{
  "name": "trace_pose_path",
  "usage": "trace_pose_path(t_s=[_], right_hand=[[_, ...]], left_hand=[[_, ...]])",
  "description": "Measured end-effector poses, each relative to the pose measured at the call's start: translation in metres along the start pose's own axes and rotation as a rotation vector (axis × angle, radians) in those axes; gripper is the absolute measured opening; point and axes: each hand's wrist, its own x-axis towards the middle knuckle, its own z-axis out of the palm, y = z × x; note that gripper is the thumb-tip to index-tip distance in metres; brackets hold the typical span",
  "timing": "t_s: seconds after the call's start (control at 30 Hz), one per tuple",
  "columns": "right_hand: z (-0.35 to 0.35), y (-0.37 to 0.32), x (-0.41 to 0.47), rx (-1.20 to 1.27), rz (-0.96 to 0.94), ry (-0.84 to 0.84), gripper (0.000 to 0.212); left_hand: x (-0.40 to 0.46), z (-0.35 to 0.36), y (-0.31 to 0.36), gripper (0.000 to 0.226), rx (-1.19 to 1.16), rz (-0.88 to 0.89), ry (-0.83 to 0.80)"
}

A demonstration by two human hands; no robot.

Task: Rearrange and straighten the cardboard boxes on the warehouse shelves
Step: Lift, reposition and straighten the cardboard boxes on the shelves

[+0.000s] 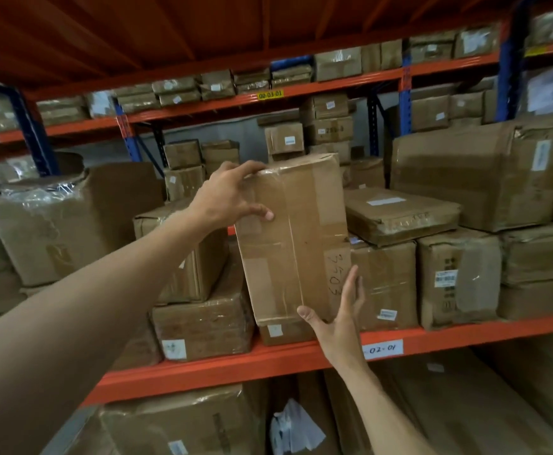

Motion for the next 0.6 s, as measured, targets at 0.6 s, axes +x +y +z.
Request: trace_pose_path(t_s=[0.6], right_hand=[[0.016,0.006,0.004,0.043,-0.094,0.084,0.132]], left_hand=[[0.038,-0.007,-0.006,0.094,-0.009,0.039,-0.314]])
